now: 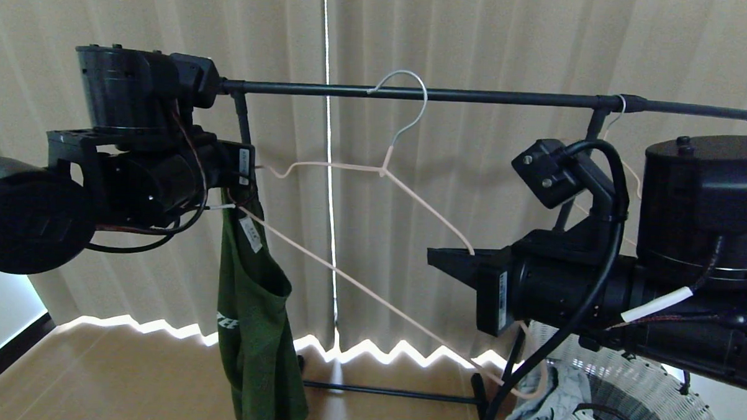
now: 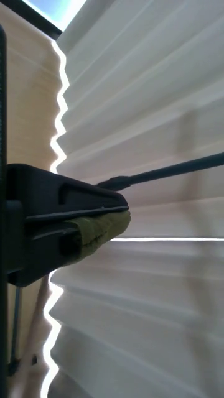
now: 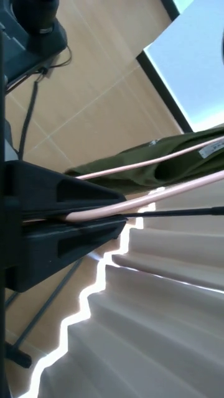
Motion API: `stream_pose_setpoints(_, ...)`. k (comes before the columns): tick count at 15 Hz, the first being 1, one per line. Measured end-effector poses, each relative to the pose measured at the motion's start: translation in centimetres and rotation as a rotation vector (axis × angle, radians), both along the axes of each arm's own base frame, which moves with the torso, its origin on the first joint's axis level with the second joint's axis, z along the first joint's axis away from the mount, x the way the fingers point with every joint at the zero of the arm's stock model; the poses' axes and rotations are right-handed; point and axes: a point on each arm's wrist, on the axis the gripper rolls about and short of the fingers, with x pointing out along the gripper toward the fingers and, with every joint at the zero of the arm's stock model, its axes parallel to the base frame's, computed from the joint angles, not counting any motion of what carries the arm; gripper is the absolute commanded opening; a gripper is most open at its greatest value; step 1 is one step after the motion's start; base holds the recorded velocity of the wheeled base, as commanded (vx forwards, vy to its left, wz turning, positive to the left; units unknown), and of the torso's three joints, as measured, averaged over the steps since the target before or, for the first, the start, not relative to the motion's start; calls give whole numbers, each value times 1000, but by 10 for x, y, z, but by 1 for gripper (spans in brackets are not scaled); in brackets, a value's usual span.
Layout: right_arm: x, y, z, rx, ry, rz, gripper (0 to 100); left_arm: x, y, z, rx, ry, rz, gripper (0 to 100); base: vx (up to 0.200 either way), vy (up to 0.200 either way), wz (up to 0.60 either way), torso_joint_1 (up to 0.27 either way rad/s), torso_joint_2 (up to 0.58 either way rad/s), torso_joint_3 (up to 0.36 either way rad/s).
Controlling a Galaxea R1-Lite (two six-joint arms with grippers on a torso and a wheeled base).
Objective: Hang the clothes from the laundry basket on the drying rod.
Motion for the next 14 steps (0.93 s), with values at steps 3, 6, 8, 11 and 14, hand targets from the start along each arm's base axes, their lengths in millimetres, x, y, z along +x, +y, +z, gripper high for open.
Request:
stream_pose_setpoints(3,5,6,-3,-12,9,-6,0,0,0,1,19,37,13,0,0,0,0,0,0,0)
stream_pose_setpoints(6,16,14,-4,-19,6,-59,0,0,1,7,14,23,27,0,0,0,0,0,0,0)
stream_pose_setpoints(8,22,18,-9,-37,9,-99,0,-2,2,10,9,15,28,0,0,0,0,0,0,0)
stream_pose_setpoints(11,32,19,-11,-17,31,-134,0,-7,4,12,10,17,28,0,0,0,0,0,0,0)
stream_pose_setpoints(14,43,20,-11,3,35,-193,0,-16,8,9,15,25,29,0,0,0,0,0,0,0)
